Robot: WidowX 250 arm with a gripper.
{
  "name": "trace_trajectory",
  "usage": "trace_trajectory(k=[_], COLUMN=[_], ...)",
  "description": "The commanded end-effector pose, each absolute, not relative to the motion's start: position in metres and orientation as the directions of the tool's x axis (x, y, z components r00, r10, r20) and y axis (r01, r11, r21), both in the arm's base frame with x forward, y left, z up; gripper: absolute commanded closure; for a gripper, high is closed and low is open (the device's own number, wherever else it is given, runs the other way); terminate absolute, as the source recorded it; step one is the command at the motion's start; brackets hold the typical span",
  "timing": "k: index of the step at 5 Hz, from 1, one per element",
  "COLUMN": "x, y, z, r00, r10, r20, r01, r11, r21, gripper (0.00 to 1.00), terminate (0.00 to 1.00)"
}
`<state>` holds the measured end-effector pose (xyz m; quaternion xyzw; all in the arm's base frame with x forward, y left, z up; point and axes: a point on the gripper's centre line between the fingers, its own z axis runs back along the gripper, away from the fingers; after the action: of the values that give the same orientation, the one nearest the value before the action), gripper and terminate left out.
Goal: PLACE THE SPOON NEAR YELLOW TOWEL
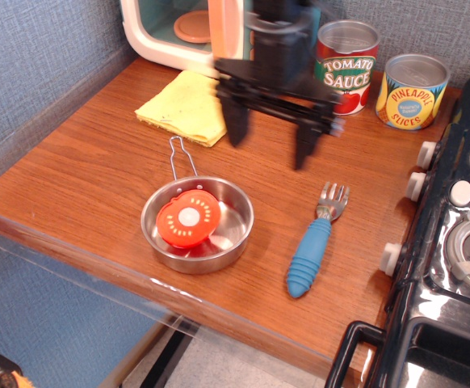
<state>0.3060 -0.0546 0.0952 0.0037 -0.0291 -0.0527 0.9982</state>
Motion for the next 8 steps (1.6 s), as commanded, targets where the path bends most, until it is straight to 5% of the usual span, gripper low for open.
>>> trace_trajectory(k=[1,4,5,7,8], x=[0.321,0.310,0.311,0.325,0.342], y=[-0.096,-0.103,-0.103,-0.107,-0.113], z=[0.055,0.010,0.008,0.026,0.061], r00=[0.992,0.996,0.996,0.997,0.988], r10=[-0.105,-0.085,-0.083,-0.058,-0.064], r20=[0.065,0.018,0.017,0.055,0.140], r01=[0.102,0.084,0.082,0.058,0.073], r11=[0.994,0.995,0.995,0.998,0.996], r21=[0.047,0.052,0.050,0.006,-0.056], gripper=[0.00,0.00,1.00,1.00,1.00], terminate=[0.00,0.00,0.00,0.00,0.00])
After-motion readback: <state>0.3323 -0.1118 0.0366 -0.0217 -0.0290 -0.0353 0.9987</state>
